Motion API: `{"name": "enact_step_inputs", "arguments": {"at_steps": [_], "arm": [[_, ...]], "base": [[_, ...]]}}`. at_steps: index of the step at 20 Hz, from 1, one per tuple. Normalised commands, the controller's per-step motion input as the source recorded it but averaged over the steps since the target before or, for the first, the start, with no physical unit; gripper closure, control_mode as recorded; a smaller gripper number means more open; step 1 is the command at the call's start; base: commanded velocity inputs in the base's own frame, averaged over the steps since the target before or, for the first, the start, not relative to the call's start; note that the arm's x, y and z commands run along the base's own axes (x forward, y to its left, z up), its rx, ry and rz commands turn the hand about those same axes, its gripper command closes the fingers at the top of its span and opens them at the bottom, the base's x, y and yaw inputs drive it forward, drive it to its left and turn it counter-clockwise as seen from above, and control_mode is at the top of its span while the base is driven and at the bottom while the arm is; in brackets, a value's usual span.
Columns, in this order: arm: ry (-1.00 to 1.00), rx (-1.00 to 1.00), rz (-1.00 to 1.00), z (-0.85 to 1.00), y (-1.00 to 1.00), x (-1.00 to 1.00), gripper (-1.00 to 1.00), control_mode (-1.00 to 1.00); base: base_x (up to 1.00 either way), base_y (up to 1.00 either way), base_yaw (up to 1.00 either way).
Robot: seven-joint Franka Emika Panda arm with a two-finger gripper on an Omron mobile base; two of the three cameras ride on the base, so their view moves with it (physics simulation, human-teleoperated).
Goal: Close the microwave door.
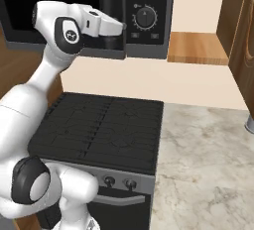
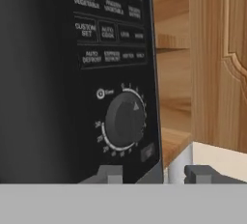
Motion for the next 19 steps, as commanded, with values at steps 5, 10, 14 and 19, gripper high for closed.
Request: {"name": "enact_step_inputs", "arguments": {"at_steps": [5,10,14,19], "arm": [[0.01,0.0,-0.11,0.18,0.16,1.0,-1.0,-1.0],[0.11,0.0,-0.13,0.28,0.14,0.77,-1.0,-1.0],[-0.03,0.03,0.0,0.09,0.0,-0.33,-1.0,-1.0],[-0.15,-0.01,0.05,-0.11,0.05,0.0,-1.0,-1.0]], "base": [[0.0,0.0,0.0],[0.0,0.0,0.0],[0.0,0.0,0.0],[0.0,0.0,0.0]]}}
